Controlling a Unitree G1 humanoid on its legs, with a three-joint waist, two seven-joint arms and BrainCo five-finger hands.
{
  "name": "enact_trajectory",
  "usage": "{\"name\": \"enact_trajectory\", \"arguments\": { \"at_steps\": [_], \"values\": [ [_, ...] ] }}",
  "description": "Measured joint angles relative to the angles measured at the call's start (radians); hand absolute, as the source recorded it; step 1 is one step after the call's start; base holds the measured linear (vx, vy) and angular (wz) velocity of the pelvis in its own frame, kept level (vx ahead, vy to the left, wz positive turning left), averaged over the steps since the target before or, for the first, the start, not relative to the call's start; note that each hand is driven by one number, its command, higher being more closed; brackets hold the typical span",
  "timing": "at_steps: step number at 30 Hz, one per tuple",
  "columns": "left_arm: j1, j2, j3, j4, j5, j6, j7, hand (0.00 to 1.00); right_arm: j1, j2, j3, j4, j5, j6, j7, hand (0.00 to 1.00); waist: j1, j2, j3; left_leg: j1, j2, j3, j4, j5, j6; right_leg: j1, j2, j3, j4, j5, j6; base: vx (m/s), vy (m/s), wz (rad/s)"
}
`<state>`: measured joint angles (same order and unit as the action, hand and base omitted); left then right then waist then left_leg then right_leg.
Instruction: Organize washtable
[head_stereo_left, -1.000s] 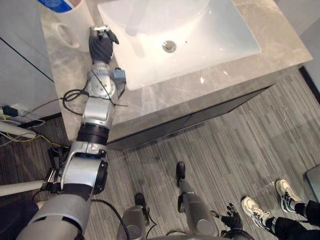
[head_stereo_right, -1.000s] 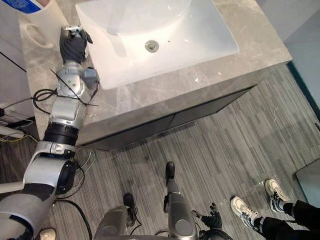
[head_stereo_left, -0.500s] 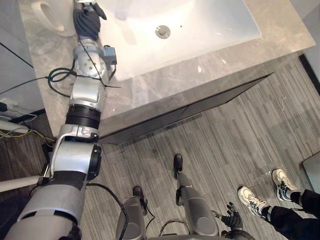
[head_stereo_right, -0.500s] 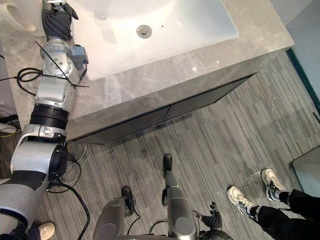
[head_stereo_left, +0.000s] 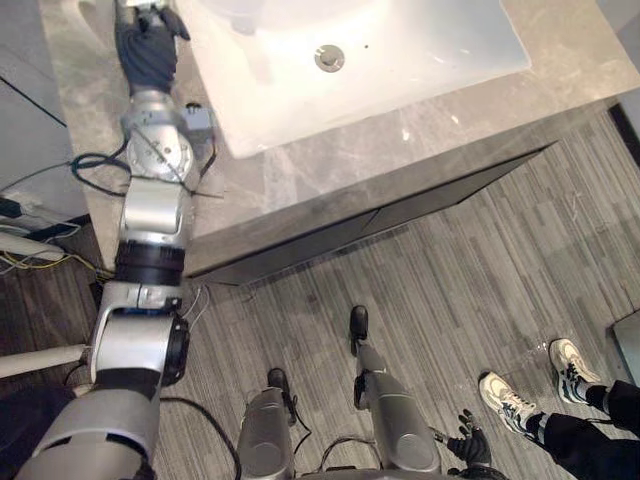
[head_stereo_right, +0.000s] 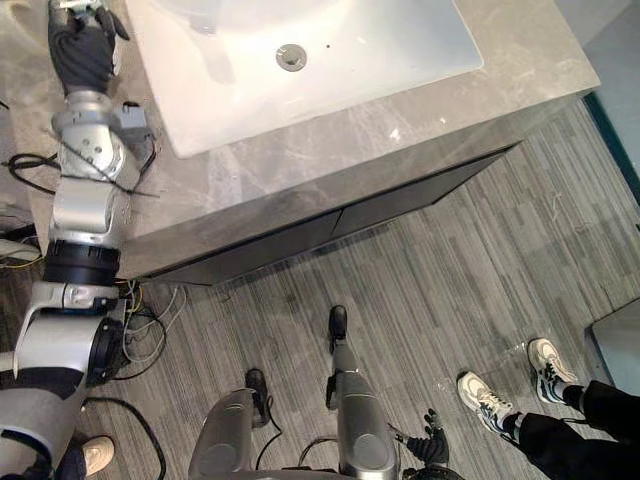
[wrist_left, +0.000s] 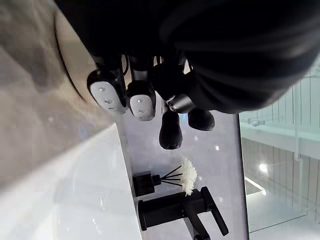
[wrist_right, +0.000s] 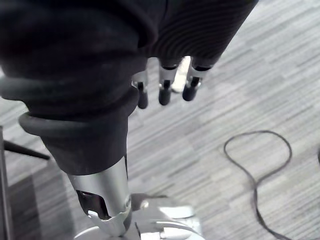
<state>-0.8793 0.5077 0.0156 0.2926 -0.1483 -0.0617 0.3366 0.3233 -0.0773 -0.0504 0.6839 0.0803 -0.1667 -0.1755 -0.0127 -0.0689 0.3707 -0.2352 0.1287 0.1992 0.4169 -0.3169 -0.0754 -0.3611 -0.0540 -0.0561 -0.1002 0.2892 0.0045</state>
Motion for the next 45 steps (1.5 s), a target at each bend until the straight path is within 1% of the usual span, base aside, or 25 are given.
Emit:
{"name": "enact_trajectory", "arguments": {
  "at_steps": [1,5,9,20,24,29,32,36,40,45],
  "values": [
    [0.052,0.009,0.001,-0.05,-0.011,-0.009,-0.013,1.0,0.0,-0.006,0.001,0.0,0.0,0.001,0.0,0.0,0.007,0.004,0.0,0.0,-0.001,-0.004,0.0,0.0,0.0,0.002,0.001,-0.003,0.0,0.0,0.0,-0.05,0.037,0.04],
    [0.082,0.011,0.039,-0.067,-0.029,-0.022,-0.028,1.0,0.001,-0.013,0.0,0.0,0.0,0.003,0.001,0.0,0.027,0.008,-0.001,-0.001,-0.002,-0.007,0.003,0.0,0.0,0.004,0.001,-0.006,0.0,-0.002,-0.002,-0.05,0.034,0.03],
    [0.082,0.034,0.044,-0.069,-0.049,-0.036,-0.028,1.0,0.001,-0.013,0.0,0.0,0.0,0.004,0.001,0.0,0.025,0.009,-0.002,-0.008,-0.002,-0.012,0.005,0.0,0.0,0.004,0.001,-0.015,0.0,-0.003,-0.004,-0.06,0.039,0.05],
    [0.081,0.034,0.043,-0.069,-0.054,-0.036,-0.023,1.0,0.0,-0.014,0.002,0.009,0.0,0.0,0.001,0.0,0.025,0.01,-0.003,-0.019,-0.002,-0.021,0.012,0.0,0.0,-0.002,0.001,-0.023,0.0,-0.003,-0.004,-0.05,0.048,0.03],
    [0.065,0.034,0.023,-0.065,-0.052,-0.035,-0.023,1.0,0.0,-0.017,0.006,0.014,0.0,-0.001,0.001,0.0,0.024,0.011,-0.01,-0.037,-0.002,-0.021,0.018,0.0,0.0,-0.016,0.002,-0.024,0.0,0.008,-0.004,-0.05,0.051,0.0],
    [-0.059,0.034,-0.016,0.057,-0.036,-0.033,-0.021,1.0,0.0,-0.022,0.012,0.014,0.0,-0.003,0.0,0.0,0.023,0.01,-0.011,-0.039,-0.003,-0.022,0.028,0.0,0.0,-0.014,0.0,-0.021,0.0,0.014,-0.008,-0.07,0.056,-0.01],
    [-0.114,0.034,-0.044,0.114,-0.034,-0.031,-0.007,1.0,0.0,-0.022,0.013,0.01,0.0,-0.004,0.0,0.0,0.021,0.01,-0.011,-0.045,-0.002,-0.021,0.038,0.0,0.0,-0.016,0.0,-0.02,0.0,0.011,-0.014,-0.09,0.05,0.0],
    [-0.14,0.034,-0.048,0.159,-0.031,-0.028,-0.006,1.0,0.0,-0.03,0.023,0.005,0.0,-0.004,0.001,0.0,0.019,0.01,-0.011,-0.049,0.0,-0.014,0.045,0.0,0.0,-0.02,-0.003,-0.017,0.0,0.011,-0.016,-0.09,0.044,-0.04],
    [-0.203,0.034,-0.055,0.252,-0.028,-0.02,-0.008,1.0,0.0,-0.041,0.038,-0.001,0.001,-0.004,0.001,0.0,0.018,0.01,-0.011,-0.051,0.009,-0.008,0.053,-0.002,-0.004,-0.021,0.0,-0.018,0.0,0.013,-0.019,-0.07,0.043,-0.04],
    [-0.255,0.034,-0.054,0.296,-0.008,-0.012,-0.007,1.0,0.0,-0.041,0.043,-0.003,0.008,-0.006,0.003,0.0,0.002,0.009,-0.011,-0.052,0.013,-0.008,0.055,-0.003,-0.005,-0.021,0.002,-0.021,0.0,0.013,-0.019,-0.06,0.04,0.0]
  ]
}}
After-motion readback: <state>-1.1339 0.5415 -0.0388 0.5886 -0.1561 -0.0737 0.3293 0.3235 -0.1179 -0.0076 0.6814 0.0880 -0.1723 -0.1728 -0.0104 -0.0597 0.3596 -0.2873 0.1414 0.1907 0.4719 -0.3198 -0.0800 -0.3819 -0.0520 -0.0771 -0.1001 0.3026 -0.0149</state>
